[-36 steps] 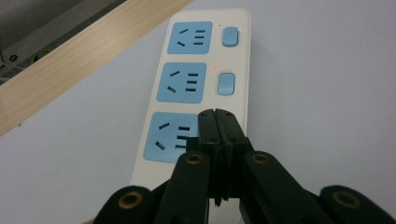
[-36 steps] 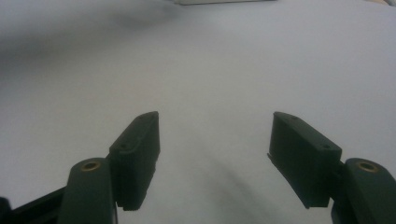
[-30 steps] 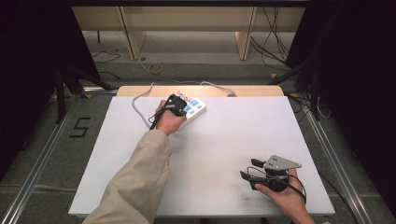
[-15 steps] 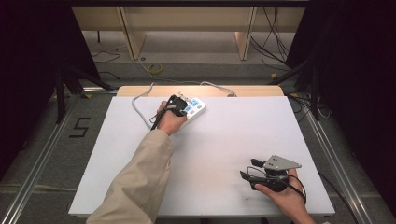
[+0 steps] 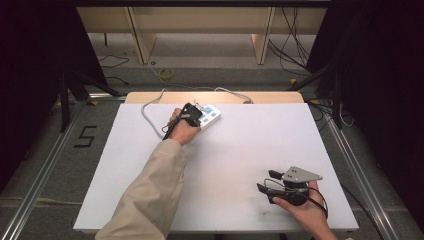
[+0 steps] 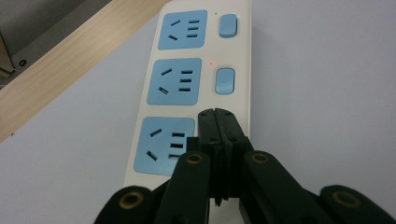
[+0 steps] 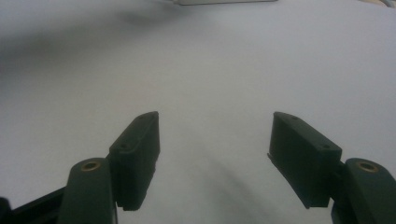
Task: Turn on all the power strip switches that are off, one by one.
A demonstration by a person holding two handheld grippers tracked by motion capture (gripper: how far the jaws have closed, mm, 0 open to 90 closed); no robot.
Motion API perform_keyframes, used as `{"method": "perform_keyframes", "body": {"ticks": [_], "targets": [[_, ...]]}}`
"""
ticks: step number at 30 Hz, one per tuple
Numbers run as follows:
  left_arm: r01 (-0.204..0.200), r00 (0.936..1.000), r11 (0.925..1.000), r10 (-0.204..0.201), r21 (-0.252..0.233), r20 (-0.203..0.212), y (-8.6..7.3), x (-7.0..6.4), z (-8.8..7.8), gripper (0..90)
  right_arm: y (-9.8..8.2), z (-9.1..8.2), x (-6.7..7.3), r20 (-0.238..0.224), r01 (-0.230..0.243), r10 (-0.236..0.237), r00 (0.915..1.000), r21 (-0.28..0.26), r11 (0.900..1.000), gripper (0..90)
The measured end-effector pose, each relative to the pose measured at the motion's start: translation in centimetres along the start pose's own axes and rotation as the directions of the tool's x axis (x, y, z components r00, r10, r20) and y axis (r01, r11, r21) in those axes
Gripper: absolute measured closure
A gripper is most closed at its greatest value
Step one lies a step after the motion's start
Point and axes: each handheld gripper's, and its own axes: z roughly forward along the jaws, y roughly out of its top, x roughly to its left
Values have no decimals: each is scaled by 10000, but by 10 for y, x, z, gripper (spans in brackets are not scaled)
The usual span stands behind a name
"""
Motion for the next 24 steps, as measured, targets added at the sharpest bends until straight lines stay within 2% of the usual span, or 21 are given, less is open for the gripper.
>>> {"method": "perform_keyframes", "body": {"ticks": [1, 2, 3, 4, 5, 6, 7, 8, 9, 10, 11, 12, 14, 16, 17, 18, 19, 21, 24], "targets": [[98, 9999, 9999, -98, -21, 31, 0, 0, 0, 900, 0, 0, 0, -9, 5, -5, 10000, 4, 10000, 343], [-78, 9999, 10000, 78, -27, -87, -1, -1, 0, 900, 0, 0, 0, -13, 3, -3, 10000, 9, 10000, 343], [-579, 9970, 9983, 579, 8, -510, 0, -4, 2, 900, 0, 0, 0, -20, 2, -1, 10000, 15, 10000, 343], [-697, 9953, 9976, 695, 3, -669, -1, -4, 3, 900, 0, 1, 0, -18, 14, -14, 10000, 4, 10000, 343], [-289, 9979, 9994, 277, -211, -583, -2, -3, 4, 900, 0, 1, 0, -8, 10, -10, 10000, 17, 10000, 342], [-282, 9980, 9994, 269, -222, -574, -1, -3, 4, 900, 0, 1, 1, -6, -11, 11, 10000, 37, 10000, 342], [-475, 9970, 9987, 463, -188, -626, -2, -4, 4, 900, 0, 0, 1, -6, -3, 3, 10000, 12, 10000, 342], [-488, 9977, 9985, 475, -247, -491, -2, -5, 4, 900, 0, 0, 1, -1, 16, -16, 10000, -35, 10000, 342], [-161, 9998, 9992, 156, -376, -136, -2, -6, 4, 900, 0, -1, 1, 16, 39, -38, 10000, -55, 10000, 342], [-254, 9993, 9989, 243, -392, -288, -2, -8, 5, 900, 0, -1, 1, 22, 16, -16, 10000, -51, 10000, 342], [-558, 9974, 9980, 544, -297, -468, -1, -10, 5, 900, 0, 0, 1, 24, 4, -4, 10000, -17, 10000, 342], [-624, 9966, 9976, 607, -292, -555, -1, -12, 5, 900, -1, 0, 1, 34, -8, 8, 10000, 17, 10000, 342], [-309, 9990, 9987, 294, -413, -347, -2, -9, 5, 900, 0, -1, 1, 42, 10, -10, 10000, -23, 10000, 342], [-225, 9996, 9988, 217, -434, -194, -2, -7, 3, 900, 0, -3, 1, 80, 40, -40, 10000, -71, 10000, 342], [65, 10000, 9985, -66, -536, -15, -1, -7, 3, 900, -1, -3, 1, 89, 11, -10, 10000, -86, 10000, 342], [151, 9999, 9983, -150, -567, 23, 0, -6, 2, 900, -1, -3, 0, 87, -27, 28, 10000, -70, 10000, 343], [72, 10000, 9980, -75, -621, -53, 0, -5, 1, 900, -1, -2, 0, 90, -44, 44, 9999, -46, 10000, 343], [300, 9995, 9962, -305, -820, -51, 2, -2, -3, 900, -1, -2, -1, 92, -20, 21, 10000, -46, 10000, 343], [333, 9994, 9979, -329, -558, 88, 6, 2, -10, 900, -1, -2, 0, 74, -39, 39, 10000, -14, 10000, 343]]}}
